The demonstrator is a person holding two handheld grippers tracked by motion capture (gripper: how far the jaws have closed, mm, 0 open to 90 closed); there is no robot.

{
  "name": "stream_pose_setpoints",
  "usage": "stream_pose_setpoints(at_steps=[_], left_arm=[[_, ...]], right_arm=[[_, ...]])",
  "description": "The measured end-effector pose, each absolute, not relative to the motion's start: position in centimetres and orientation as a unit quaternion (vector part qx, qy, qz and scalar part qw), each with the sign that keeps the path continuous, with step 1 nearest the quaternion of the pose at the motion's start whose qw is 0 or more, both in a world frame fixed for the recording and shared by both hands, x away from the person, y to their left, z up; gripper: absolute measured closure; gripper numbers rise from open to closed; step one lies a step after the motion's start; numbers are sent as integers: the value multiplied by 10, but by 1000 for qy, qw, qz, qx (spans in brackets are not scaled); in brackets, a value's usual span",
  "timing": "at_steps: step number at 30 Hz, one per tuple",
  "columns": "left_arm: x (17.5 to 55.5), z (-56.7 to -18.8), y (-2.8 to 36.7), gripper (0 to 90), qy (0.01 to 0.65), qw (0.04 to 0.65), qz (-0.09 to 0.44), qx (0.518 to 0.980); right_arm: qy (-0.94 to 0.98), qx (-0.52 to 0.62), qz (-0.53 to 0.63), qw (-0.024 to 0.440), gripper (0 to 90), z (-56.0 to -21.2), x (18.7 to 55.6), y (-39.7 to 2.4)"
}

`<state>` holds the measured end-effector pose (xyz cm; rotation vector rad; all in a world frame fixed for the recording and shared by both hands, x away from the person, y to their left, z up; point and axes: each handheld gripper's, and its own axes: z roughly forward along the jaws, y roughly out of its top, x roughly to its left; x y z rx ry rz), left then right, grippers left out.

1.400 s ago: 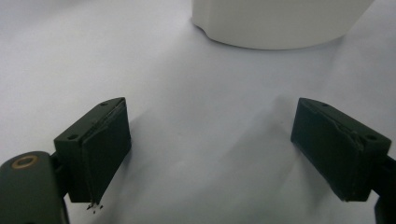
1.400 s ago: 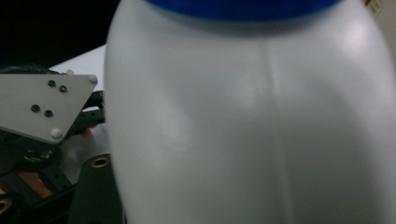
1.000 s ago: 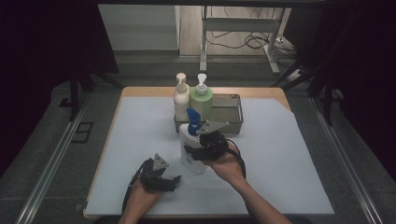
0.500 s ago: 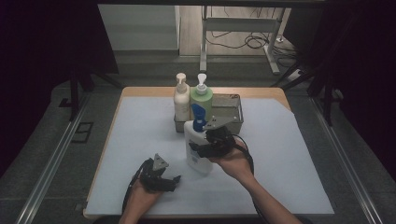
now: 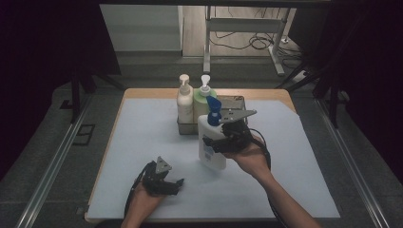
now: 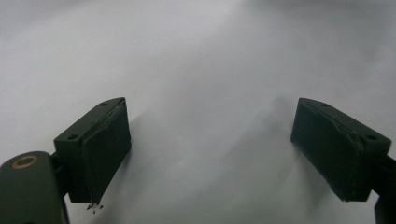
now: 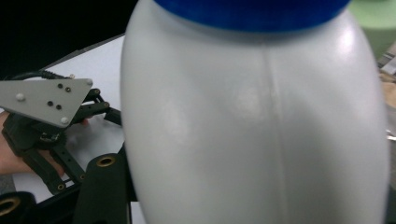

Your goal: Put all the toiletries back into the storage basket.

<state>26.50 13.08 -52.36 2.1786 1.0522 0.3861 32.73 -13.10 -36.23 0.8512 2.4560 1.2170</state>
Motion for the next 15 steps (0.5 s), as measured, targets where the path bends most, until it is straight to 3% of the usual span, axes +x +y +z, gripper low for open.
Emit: stream_pose_setpoints(at_steps=[15], left_arm=[[265, -524, 131, 120, 404, 339, 148, 837]], right_arm=[[834, 317, 423, 157, 399, -336, 340, -159]])
